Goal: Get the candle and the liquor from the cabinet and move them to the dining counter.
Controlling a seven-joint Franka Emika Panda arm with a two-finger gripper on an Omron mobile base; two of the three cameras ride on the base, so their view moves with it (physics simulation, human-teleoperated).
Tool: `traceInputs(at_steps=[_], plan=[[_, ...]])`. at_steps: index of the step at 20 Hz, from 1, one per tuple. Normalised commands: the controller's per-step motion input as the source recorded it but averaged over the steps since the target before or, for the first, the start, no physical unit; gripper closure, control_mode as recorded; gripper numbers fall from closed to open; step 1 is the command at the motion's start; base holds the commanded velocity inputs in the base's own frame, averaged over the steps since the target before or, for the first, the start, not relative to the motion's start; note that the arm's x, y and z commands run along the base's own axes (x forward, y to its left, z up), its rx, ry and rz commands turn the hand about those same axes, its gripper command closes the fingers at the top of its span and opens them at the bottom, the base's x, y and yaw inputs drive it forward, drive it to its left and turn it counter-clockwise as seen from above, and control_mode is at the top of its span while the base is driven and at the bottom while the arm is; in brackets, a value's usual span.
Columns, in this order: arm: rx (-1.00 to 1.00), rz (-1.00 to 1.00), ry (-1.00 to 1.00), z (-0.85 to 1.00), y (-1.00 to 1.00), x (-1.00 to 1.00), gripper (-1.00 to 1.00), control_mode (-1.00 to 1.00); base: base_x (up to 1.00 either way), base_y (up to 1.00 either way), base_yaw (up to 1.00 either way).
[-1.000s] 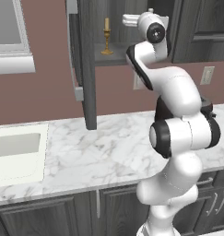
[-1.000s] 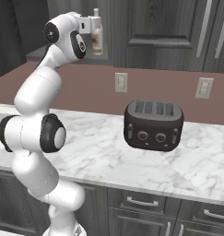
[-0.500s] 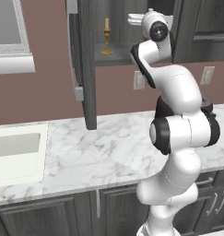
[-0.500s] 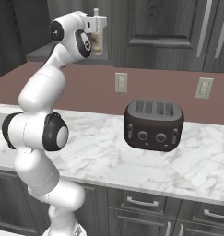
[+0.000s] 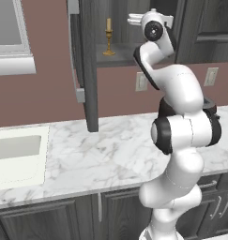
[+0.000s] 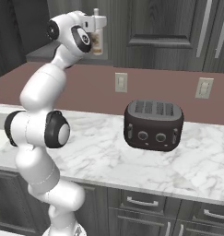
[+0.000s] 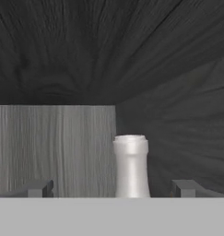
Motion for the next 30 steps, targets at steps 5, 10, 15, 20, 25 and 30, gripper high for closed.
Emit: traceInputs(at_steps=[5,10,15,20,25,30], plan=[[0.0,-0.04,0.0,0.0,-0.01,0.07,-1.0,-1.0,0.0,0.0,0.0],[0.0,-0.04,0.0,0.0,-0.03,0.06,-1.0,-1.0,0.0,0.0,0.0],[0.0,-0.07,0.01,0.01,-0.05,0.01,-1.0,-1.0,0.0,0.0,0.0],[0.0,-0.08,0.02,0.01,-0.01,0.0,-1.0,-1.0,0.0,0.0,0.0],[0.0,-0.08,0.02,0.01,0.0,0.02,-1.0,-1.0,0.0,0.0,0.0],[0.0,-0.09,0.02,0.03,0.0,0.05,-1.0,-1.0,0.0,0.0,0.0]])
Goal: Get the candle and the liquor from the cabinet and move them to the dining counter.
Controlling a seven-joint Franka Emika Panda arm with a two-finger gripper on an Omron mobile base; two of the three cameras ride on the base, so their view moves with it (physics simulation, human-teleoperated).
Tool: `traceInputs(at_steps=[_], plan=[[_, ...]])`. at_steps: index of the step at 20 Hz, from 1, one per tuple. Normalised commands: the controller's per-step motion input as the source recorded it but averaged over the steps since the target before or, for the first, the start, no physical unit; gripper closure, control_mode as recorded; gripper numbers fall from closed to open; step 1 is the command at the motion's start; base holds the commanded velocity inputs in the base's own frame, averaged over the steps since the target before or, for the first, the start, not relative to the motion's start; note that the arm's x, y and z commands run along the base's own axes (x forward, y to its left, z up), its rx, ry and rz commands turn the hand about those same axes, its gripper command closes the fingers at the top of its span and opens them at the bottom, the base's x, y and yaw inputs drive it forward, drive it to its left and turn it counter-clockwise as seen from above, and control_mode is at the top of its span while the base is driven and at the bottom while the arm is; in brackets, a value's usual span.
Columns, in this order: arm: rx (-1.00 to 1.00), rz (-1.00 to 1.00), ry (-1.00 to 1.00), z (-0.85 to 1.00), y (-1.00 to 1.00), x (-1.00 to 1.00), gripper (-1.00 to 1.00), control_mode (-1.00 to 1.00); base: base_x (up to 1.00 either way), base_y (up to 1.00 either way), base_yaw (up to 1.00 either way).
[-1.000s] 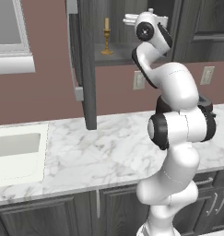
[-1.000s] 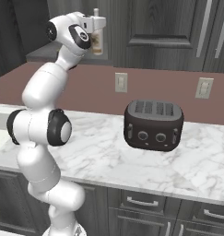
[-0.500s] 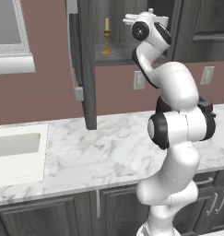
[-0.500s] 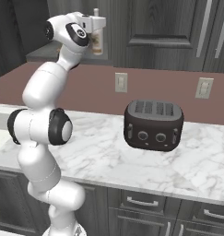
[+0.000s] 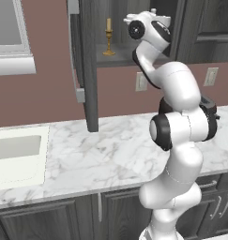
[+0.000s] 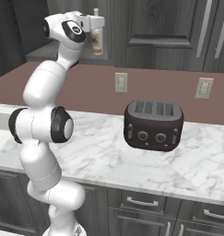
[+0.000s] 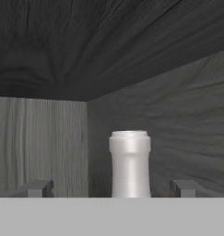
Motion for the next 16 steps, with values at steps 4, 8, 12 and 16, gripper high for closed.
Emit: traceInputs(at_steps=[4,8,12,16], plan=[[0.0,-0.09,0.02,0.03,0.0,0.08,-1.0,-1.0,0.0,0.0,0.0],[0.0,-0.07,0.01,0.0,0.0,0.05,-1.0,-1.0,0.0,0.0,0.0],[0.0,-0.02,0.0,0.0,0.0,0.01,-1.0,-1.0,0.0,0.0,0.0],[0.0,0.0,0.0,0.0,0.0,0.0,-1.0,-1.0,0.0,0.0,0.0]])
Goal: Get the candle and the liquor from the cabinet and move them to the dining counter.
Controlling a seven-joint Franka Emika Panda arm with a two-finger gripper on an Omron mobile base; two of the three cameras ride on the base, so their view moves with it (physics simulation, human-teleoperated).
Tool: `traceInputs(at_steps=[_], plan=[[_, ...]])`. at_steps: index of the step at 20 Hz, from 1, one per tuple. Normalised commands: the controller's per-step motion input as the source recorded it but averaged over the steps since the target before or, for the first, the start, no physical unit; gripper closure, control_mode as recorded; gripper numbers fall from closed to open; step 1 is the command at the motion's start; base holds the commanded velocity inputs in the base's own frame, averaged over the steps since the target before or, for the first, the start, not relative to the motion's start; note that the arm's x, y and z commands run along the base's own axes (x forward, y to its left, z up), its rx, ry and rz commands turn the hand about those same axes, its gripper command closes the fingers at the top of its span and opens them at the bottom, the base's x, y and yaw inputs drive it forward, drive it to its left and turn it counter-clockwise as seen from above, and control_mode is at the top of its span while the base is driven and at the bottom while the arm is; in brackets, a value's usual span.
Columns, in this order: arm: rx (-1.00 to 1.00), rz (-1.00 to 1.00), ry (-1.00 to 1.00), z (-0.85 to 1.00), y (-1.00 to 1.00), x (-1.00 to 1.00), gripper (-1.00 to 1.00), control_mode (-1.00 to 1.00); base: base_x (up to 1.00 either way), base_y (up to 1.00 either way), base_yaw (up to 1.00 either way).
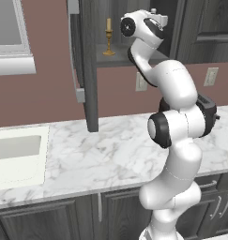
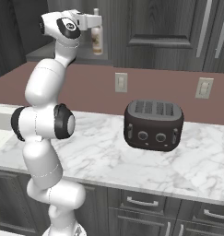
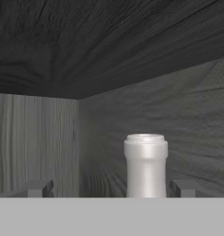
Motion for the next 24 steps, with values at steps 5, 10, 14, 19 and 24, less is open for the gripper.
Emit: traceInputs(at_steps=[5,10,14,19,24], plan=[[0.0,0.0,0.0,0.0,0.0,0.0,-1.0,-1.0,0.0,0.0,0.0],[0.0,0.0,0.0,0.0,0.0,0.0,-1.0,-1.0,0.0,0.0,0.0],[0.0,0.0,0.0,0.0,0.0,0.0,1.0,-1.0,0.0,0.0,0.0],[0.0,0.0,0.0,0.0,0.0,0.0,1.0,-1.0,0.0,0.0,0.0],[0.0,0.0,0.0,0.0,0.0,0.0,1.0,-1.0,0.0,0.0,0.0]])
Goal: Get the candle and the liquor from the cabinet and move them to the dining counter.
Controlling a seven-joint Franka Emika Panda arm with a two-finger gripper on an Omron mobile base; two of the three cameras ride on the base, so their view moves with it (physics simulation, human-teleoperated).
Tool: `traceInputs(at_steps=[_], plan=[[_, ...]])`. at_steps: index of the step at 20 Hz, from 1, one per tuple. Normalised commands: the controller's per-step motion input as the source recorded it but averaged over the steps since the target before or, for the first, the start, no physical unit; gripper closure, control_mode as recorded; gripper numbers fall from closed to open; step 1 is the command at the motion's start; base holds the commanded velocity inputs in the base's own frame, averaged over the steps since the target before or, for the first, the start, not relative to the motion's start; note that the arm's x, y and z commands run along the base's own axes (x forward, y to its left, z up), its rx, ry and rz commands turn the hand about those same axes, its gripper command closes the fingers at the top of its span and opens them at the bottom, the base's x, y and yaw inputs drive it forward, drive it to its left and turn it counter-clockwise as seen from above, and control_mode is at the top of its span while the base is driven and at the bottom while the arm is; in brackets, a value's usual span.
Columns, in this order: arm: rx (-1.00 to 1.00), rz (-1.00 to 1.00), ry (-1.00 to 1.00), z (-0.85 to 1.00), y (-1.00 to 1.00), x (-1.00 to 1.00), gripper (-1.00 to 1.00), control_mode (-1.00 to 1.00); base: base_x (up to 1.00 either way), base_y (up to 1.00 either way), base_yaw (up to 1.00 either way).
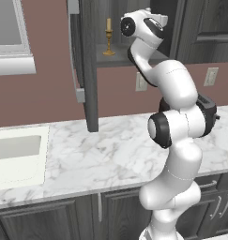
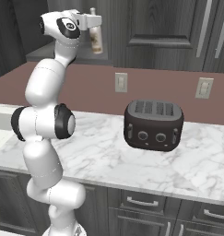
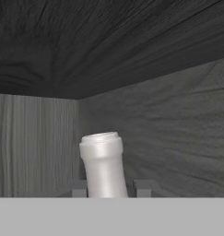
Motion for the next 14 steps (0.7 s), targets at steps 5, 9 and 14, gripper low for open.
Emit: traceInputs(at_steps=[5,9,14], plan=[[0.0,0.0,0.0,0.0,0.0,0.0,1.0,-1.0,0.0,0.0,0.0],[0.0,0.0,0.0,0.0,0.0,0.0,1.0,-1.0,0.0,0.0,0.0],[0.0,0.0,0.0,0.0,0.0,0.0,1.0,-1.0,0.0,0.0,0.0]])
